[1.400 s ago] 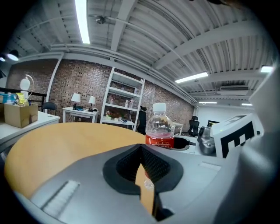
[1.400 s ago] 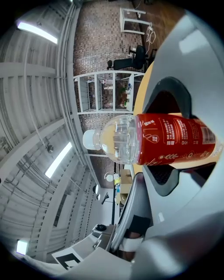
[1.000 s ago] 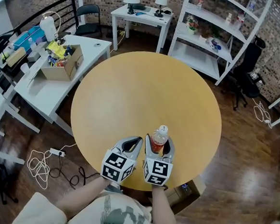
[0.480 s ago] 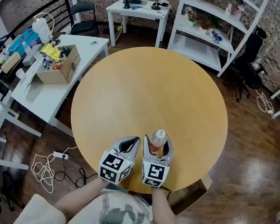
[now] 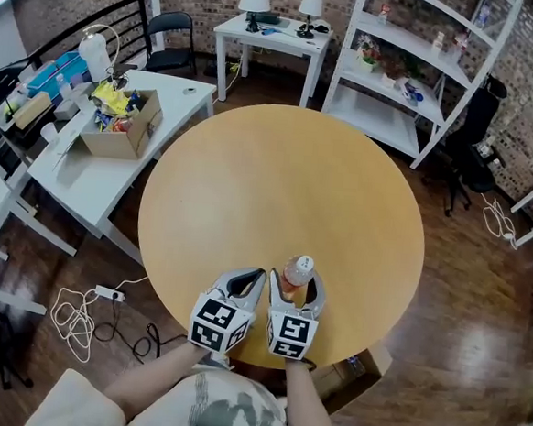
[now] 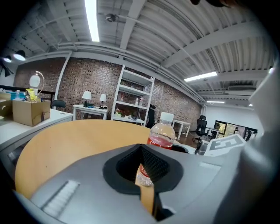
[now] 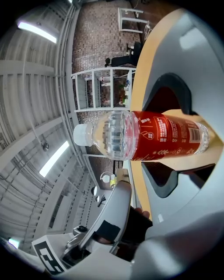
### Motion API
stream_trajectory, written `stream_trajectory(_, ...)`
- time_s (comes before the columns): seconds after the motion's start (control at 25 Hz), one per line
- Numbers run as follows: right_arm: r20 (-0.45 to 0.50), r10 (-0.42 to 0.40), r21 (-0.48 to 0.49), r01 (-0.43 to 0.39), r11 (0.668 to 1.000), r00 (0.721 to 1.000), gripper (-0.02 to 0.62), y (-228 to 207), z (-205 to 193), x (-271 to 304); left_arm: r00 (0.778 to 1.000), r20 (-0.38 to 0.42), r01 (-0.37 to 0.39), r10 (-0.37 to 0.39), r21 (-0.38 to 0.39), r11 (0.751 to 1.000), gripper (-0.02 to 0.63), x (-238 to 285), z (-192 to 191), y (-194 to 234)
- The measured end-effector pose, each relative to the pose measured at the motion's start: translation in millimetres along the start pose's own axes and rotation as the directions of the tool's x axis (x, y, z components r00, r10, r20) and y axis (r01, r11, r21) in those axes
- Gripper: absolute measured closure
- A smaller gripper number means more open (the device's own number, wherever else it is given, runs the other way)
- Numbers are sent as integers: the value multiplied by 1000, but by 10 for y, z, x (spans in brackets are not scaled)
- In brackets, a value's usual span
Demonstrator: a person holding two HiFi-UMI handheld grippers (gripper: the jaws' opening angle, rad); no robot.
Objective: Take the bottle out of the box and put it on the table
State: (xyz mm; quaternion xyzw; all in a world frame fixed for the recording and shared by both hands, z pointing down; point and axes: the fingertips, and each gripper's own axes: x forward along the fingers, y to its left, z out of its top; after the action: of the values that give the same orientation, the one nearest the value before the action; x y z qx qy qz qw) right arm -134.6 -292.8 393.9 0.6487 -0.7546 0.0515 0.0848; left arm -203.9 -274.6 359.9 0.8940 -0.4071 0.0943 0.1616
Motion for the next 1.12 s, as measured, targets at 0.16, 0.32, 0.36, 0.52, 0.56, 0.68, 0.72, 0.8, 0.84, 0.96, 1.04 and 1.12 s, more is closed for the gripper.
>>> stream_trajectory(0.16, -2, 10, 7, -9, 1000, 1000, 261, -8, -13, -121, 1000, -4, -25, 25, -6, 1000, 606, -97, -106, -58)
stream_trajectory(0.32, -12, 21, 10, -21, 1000, 1000, 277, -40, 15, -329, 999, 6, -33, 33, -10, 999, 606, -158, -114, -221)
stream_trajectory(0.36, -10, 23, 5, -23, 1000, 1000, 288, -61, 41, -392, 999, 10, -33, 33, -12, 999, 606, -162, -111, -272)
stream_trajectory(0.52, -8, 48, -26, -48, 999, 999, 341, -135, 146, -673, 999, 27, -38, 39, -36, 999, 606, -169, -115, -494)
stream_trajectory(0.56, -7, 53, -36, -53, 998, 999, 363, -149, 181, -750, 999, 33, -39, 41, -40, 998, 606, -167, -116, -556)
stream_trajectory(0.68, 2, 61, -57, -61, 996, 998, 404, -206, 278, -990, 998, 51, -36, 38, -47, 998, 606, -162, -121, -771)
stream_trajectory(0.72, 2, 63, -58, -63, 996, 998, 417, -231, 284, -1069, 998, 56, -33, 36, -46, 998, 606, -162, -127, -845)
stream_trajectory(0.8, 3, 67, -53, -67, 996, 998, 429, -279, 293, -1216, 997, 65, -27, 30, -40, 999, 606, -165, -144, -977)
stream_trajectory(0.84, 4, 68, -50, -67, 996, 998, 443, -305, 305, -1286, 997, 68, -23, 26, -41, 999, 606, -167, -154, -1037)
stream_trajectory(0.96, 12, 65, -41, -64, 997, 998, 516, -391, 373, -1486, 997, 78, -14, 18, -47, 999, 606, -177, -179, -1183)
stream_trajectory(1.04, 24, 67, -36, -66, 997, 997, 562, -435, 426, -1598, 996, 85, -11, 15, -50, 999, 606, -185, -180, -1266)
stream_trajectory(1.12, 23, 73, -37, -72, 997, 997, 595, -475, 450, -1683, 996, 94, -1, 5, -46, 999, 606, -182, -169, -1368)
